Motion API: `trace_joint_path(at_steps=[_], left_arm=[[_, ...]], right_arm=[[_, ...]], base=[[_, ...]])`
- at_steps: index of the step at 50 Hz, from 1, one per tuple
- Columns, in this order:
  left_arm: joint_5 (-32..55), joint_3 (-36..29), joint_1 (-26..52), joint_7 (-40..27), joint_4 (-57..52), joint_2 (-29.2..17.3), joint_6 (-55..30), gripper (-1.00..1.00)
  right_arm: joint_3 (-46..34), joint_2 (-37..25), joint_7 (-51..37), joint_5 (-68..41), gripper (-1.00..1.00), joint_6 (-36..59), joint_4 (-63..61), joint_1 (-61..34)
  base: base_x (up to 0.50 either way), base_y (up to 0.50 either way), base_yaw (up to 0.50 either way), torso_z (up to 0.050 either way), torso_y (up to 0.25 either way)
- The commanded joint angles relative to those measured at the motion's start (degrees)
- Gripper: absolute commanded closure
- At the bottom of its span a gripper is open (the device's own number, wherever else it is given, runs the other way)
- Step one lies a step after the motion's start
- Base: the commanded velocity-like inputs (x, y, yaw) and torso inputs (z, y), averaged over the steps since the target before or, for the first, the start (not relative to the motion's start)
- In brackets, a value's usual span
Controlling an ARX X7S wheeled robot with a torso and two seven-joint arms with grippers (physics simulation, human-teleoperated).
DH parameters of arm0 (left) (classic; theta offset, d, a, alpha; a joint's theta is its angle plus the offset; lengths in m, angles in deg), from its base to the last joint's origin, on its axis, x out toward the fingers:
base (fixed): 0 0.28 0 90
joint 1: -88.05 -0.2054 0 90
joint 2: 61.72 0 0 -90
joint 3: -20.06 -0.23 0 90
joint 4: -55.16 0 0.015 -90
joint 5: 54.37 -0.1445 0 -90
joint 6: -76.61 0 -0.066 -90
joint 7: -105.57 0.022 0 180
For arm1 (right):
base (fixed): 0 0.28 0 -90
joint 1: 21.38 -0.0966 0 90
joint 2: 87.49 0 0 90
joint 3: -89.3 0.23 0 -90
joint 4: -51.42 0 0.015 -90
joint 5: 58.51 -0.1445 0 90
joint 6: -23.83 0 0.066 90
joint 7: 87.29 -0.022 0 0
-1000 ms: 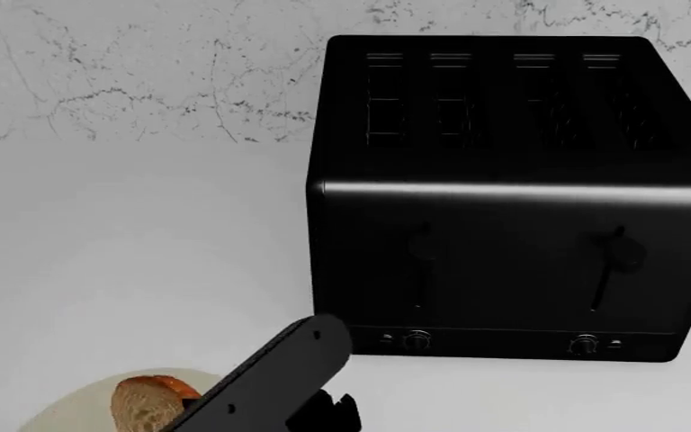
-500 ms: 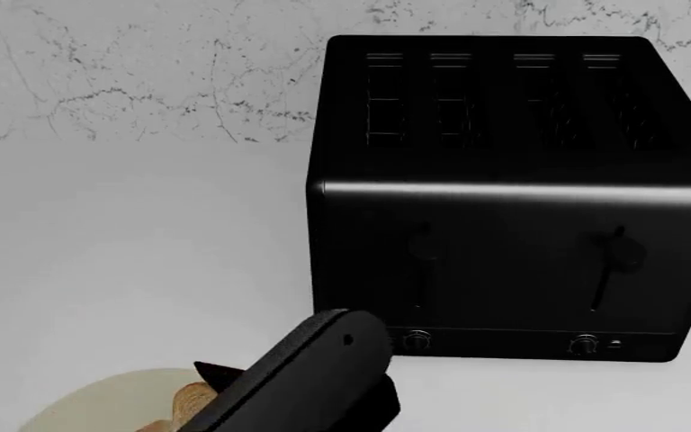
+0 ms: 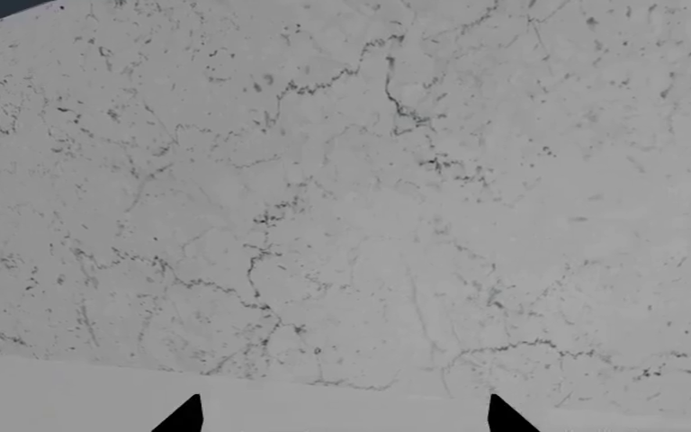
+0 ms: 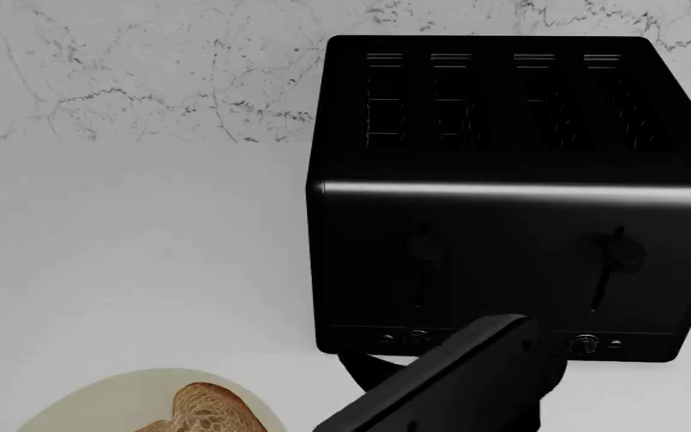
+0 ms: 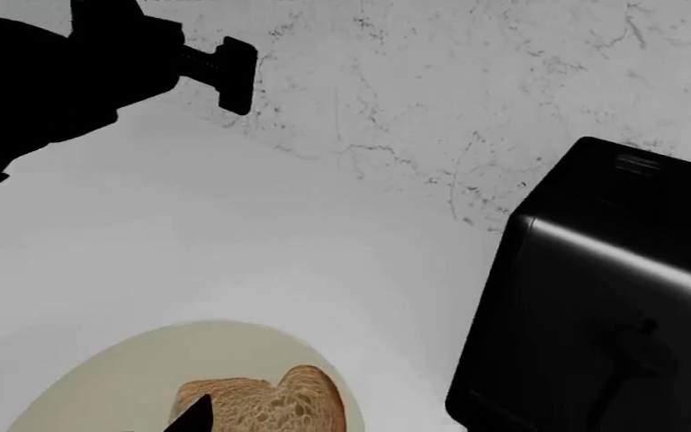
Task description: Place the toasted item on a plate.
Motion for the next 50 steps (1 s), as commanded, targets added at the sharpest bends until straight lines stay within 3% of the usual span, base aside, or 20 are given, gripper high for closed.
trace_joint_path(at_steps=[1,12,27,40,50], left_arm=[[0.77,1.53,-1.93,0.91,-1.69,-1.02,0.09,-1.00],[1.86,4.38,-6.46,1.57,-3.68,-2.13,0.82,-1.00],[2.74,6.83,-10.77,2.63,-8.55,-3.86,-0.72,-1.00],[3.07,7.67,-13.61,3.32,-3.33,-5.36,7.21,-1.00],[3.17,8.29,-14.98,3.04,-2.89,-5.49,8.12,-1.00]], right_arm=[[6.67,-9.39,1.38,-1.53,-1.00,-4.90,0.11,5.56],[13.11,-15.48,4.81,4.04,-1.00,-8.84,1.99,15.62],[19.97,-19.04,8.94,10.27,-1.00,-14.49,5.41,27.48],[31.09,-22.42,13.07,14.12,-1.00,-21.19,8.82,44.44],[37.21,-23.45,13.67,14.16,-1.00,-22.39,9.91,51.07]], base=[[0.00,0.00,0.00,0.000,0.000],[0.00,0.00,0.00,0.000,0.000],[0.00,0.00,0.00,0.000,0.000],[0.00,0.00,0.00,0.000,0.000],[0.00,0.00,0.00,0.000,0.000]])
